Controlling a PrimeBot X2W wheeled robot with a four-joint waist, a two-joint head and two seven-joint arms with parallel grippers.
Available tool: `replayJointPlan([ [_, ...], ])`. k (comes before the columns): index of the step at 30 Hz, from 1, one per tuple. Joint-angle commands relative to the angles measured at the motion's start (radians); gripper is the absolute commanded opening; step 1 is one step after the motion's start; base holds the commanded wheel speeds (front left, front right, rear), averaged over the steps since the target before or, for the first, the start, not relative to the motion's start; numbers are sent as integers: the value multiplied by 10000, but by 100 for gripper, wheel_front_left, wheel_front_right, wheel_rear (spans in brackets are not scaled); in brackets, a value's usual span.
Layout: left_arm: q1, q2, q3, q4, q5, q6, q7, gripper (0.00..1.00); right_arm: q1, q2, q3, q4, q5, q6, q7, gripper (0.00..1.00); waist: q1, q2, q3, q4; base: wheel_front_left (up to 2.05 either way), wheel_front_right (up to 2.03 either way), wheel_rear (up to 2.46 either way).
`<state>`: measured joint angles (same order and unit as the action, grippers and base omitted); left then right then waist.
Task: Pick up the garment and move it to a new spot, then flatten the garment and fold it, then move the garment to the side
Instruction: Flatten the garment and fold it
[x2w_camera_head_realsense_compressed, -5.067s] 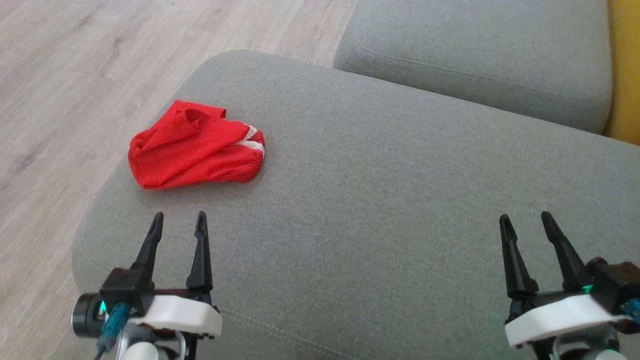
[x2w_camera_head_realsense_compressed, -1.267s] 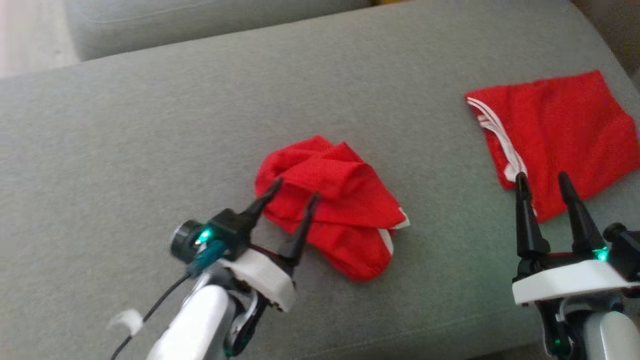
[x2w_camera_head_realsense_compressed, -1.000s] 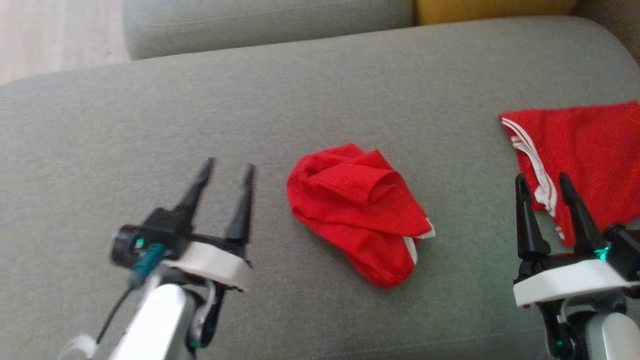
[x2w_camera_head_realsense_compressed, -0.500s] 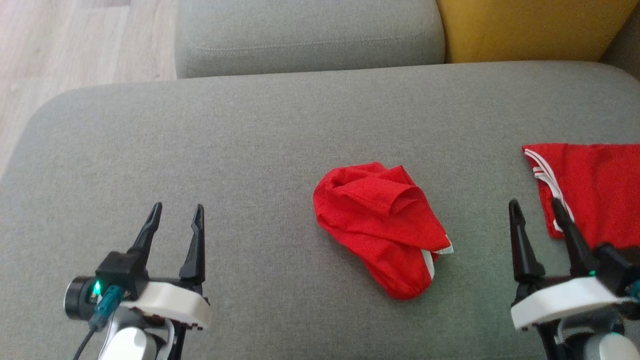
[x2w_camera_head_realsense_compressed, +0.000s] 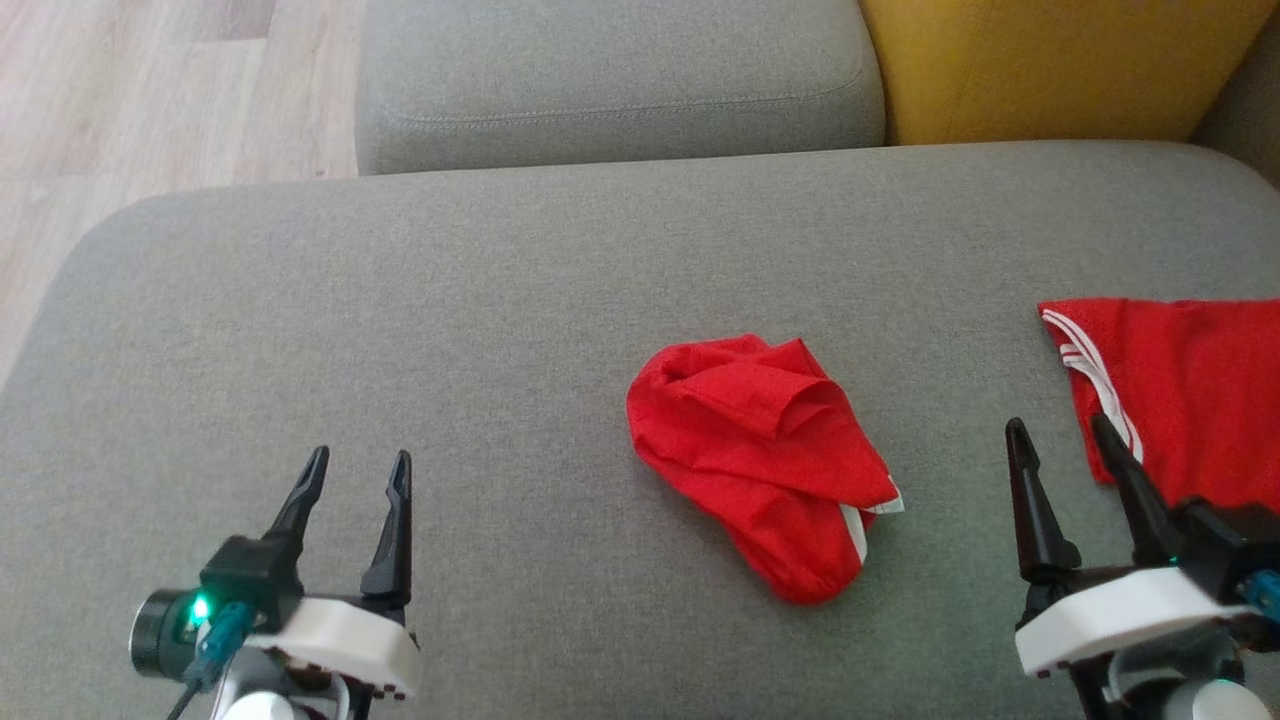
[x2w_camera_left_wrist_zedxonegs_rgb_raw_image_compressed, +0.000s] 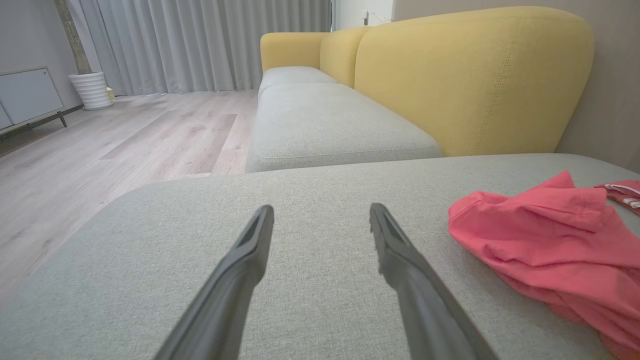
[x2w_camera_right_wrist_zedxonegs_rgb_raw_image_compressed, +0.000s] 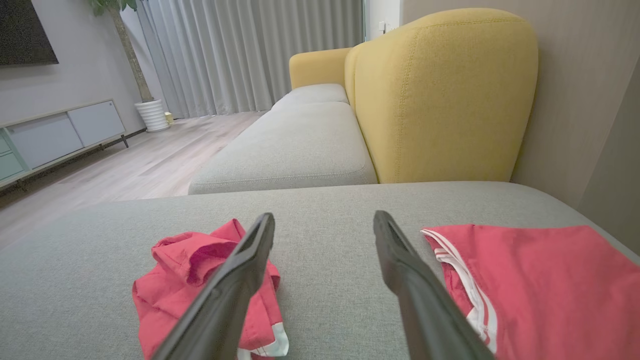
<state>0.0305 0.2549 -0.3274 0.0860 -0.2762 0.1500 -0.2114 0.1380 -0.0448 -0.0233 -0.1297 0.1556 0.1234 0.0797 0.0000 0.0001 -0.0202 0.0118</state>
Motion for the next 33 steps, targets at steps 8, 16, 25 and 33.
replayJointPlan([
  [8,-419,251,311,-393,-106,107,2,100,-179,-55,255,-414,-50,73,97,100,0,-1,43,48,0,0,0],
  [16,-466,253,265,-398,-116,138,-47,100,-184,-55,228,-436,-48,73,122,100,0,-1,89,59,0,0,0],
  [25,-534,279,229,-385,-115,217,-72,100,-191,-55,324,-245,-134,73,128,100,0,-1,152,99,0,0,0],
  [33,-1023,201,93,-440,-42,193,-110,100,-453,-114,1191,1251,-203,73,131,100,0,-1,712,381,0,0,0],
])
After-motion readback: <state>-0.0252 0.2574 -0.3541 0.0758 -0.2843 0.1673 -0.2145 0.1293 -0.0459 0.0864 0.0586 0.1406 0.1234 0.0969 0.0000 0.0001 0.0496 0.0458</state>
